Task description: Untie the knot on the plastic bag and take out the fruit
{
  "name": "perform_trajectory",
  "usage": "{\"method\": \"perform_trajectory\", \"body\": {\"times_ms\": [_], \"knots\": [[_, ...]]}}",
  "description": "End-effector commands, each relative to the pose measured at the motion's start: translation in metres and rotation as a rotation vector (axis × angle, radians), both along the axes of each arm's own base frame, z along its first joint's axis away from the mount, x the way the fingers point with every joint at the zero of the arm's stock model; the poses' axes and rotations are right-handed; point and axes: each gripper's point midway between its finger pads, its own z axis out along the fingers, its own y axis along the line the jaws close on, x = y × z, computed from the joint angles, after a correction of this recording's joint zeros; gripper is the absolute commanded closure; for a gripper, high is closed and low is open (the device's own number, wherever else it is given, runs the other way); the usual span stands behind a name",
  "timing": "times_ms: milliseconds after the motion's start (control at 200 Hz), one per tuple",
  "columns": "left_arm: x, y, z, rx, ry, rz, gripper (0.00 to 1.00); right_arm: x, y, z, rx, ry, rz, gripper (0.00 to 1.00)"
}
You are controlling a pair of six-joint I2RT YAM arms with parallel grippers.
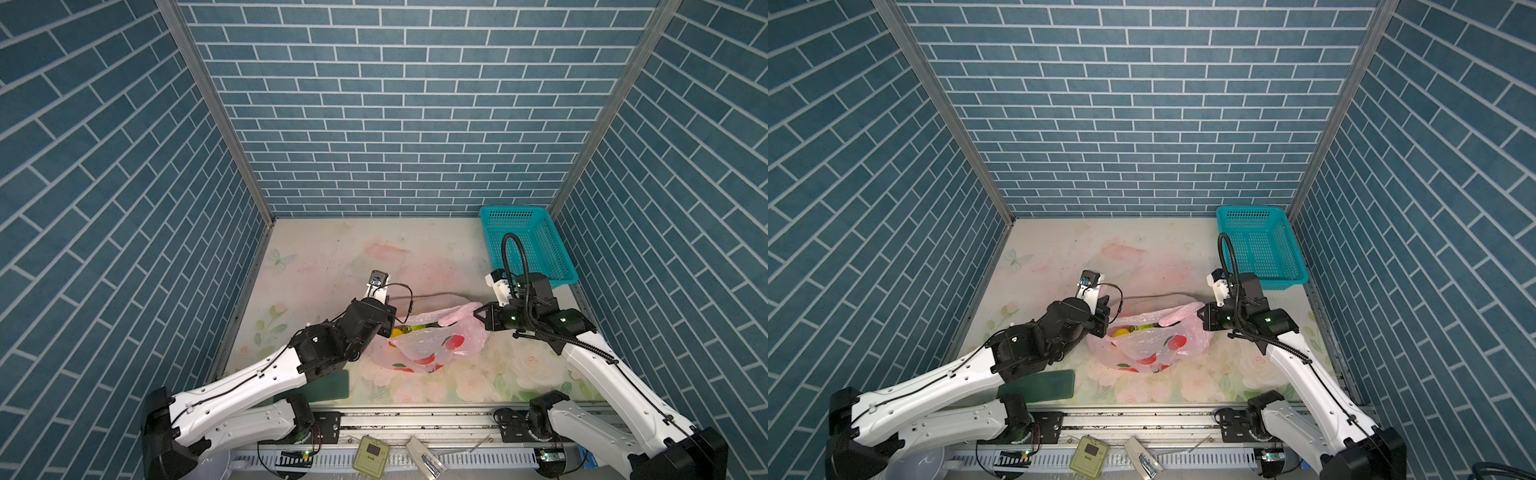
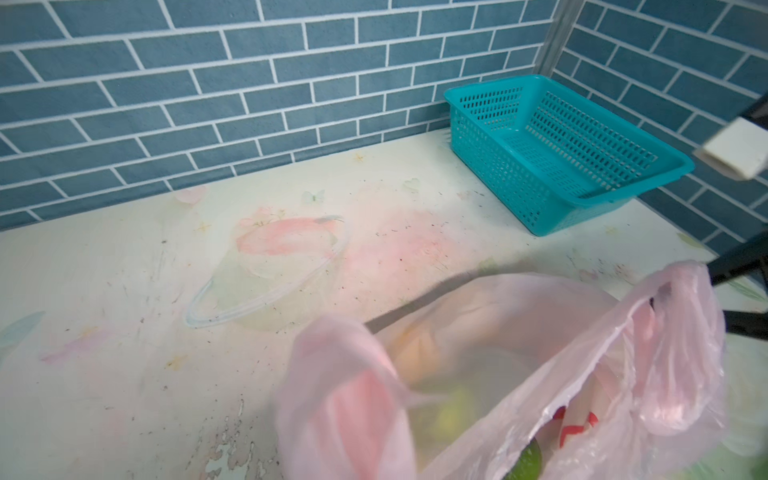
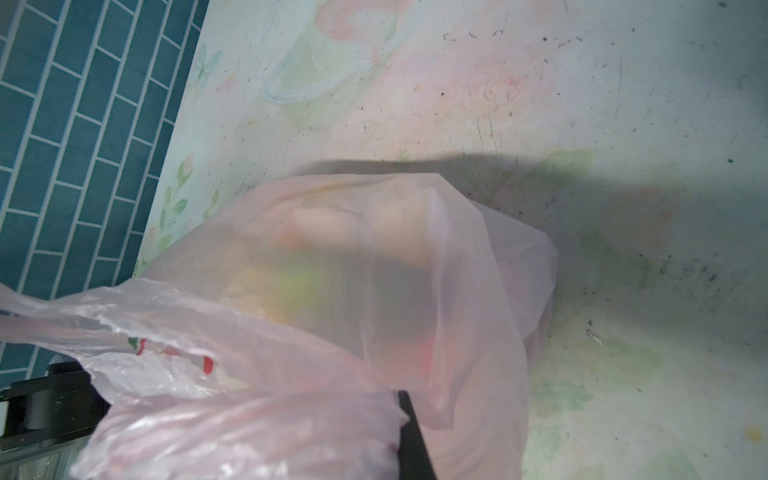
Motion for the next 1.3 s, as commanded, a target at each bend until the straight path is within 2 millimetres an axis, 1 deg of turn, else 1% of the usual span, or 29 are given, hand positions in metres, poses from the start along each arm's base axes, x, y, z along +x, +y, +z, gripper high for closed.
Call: {"method": "perform_trajectory", "body": {"times_ms": [0,85,110,120,135,185,265,315,350,385,415,430,450,460,520,555,595,640,730,800,810,820,920,985,1045,1195,1295], "knots": [[-0.015,-0.011,-0.012,-0.055,0.044,-0.068,1.0,-0.008,0.0,-0.004,0.022,0.026,-0.012,1.0],[-0.024,-0.015,-0.026,-0.057,0.052,-0.083,1.0,-0.012,0.0,-0.01,0.033,0.042,-0.011,1.0],[-0.025,-0.017,-0.026,-0.068,0.048,-0.083,1.0,-0.014,0.0,-0.014,0.032,0.052,-0.012,1.0],[-0.026,-0.016,-0.034,-0.056,0.056,-0.082,1.0,-0.014,-0.001,-0.015,0.031,0.054,-0.014,1.0],[-0.027,-0.015,-0.039,-0.05,0.059,-0.078,1.0,-0.015,-0.001,-0.017,0.03,0.056,-0.014,1.0],[-0.029,-0.015,-0.049,-0.05,0.064,-0.07,1.0,-0.018,-0.002,-0.025,0.02,0.07,-0.019,1.0],[-0.028,-0.012,-0.059,-0.045,0.051,-0.041,1.0,-0.022,-0.005,-0.042,0.004,0.103,-0.029,1.0],[-0.026,-0.008,-0.06,-0.039,0.033,-0.019,1.0,-0.026,-0.007,-0.057,-0.011,0.143,-0.037,1.0],[-0.024,-0.006,-0.057,-0.04,0.016,-0.006,1.0,-0.029,-0.007,-0.065,-0.019,0.173,-0.04,1.0],[-0.023,-0.005,-0.052,-0.044,-0.005,0.0,1.0,-0.032,-0.007,-0.069,-0.022,0.194,-0.035,1.0],[-0.021,-0.005,-0.045,-0.05,-0.024,-0.001,1.0,-0.033,-0.007,-0.068,-0.025,0.198,-0.026,1.0],[-0.021,-0.005,-0.042,-0.049,-0.032,-0.002,1.0,-0.034,-0.007,-0.066,-0.027,0.196,-0.021,1.0],[-0.02,-0.004,-0.038,-0.048,-0.043,-0.005,1.0,-0.034,-0.007,-0.063,-0.034,0.19,-0.017,0.96],[-0.02,-0.005,-0.036,-0.048,-0.048,-0.007,1.0,-0.035,-0.009,-0.062,-0.041,0.194,-0.016,0.93],[-0.019,-0.006,-0.022,-0.043,-0.075,-0.018,1.0,-0.033,-0.012,-0.043,-0.067,0.156,-0.005,0.73],[-0.019,-0.006,-0.016,-0.04,-0.088,-0.025,1.0,-0.032,-0.014,-0.03,-0.085,0.133,0.007,0.64],[-0.019,-0.008,-0.009,-0.039,-0.101,-0.036,1.0,-0.03,-0.016,-0.014,-0.105,0.103,0.019,0.57],[-0.019,-0.009,-0.003,-0.043,-0.114,-0.043,1.0,-0.027,-0.017,0.005,-0.121,0.076,0.034,0.5],[-0.021,-0.014,0.008,-0.047,-0.137,-0.065,1.0,-0.02,-0.014,0.04,-0.125,0.019,0.063,0.43],[-0.022,-0.018,0.006,-0.027,-0.146,-0.082,1.0,-0.012,-0.01,0.066,-0.119,-0.037,0.076,0.4],[-0.022,-0.02,0.015,-0.042,-0.157,-0.083,1.0,-0.01,-0.009,0.069,-0.117,-0.044,0.08,0.39],[-0.022,-0.021,0.018,-0.047,-0.16,-0.084,1.0,-0.01,-0.008,0.071,-0.116,-0.049,0.086,0.38],[-0.024,-0.026,0.029,-0.047,-0.188,-0.1,1.0,0.003,0.003,0.099,-0.11,-0.114,0.144,0.35],[-0.025,-0.026,0.034,-0.044,-0.202,-0.102,1.0,0.009,0.015,0.109,-0.109,-0.16,0.201,0.33],[-0.026,-0.026,0.039,-0.048,-0.218,-0.099,1.0,0.014,0.028,0.112,-0.105,-0.193,0.263,0.31],[-0.029,-0.02,0.049,-0.057,-0.254,-0.087,1.0,0.022,0.062,0.109,-0.142,-0.287,0.442,0.24],[-0.031,-0.019,0.054,-0.06,-0.27,-0.083,1.0,0.019,0.083,0.108,-0.134,-0.353,0.566,0.19]]}}
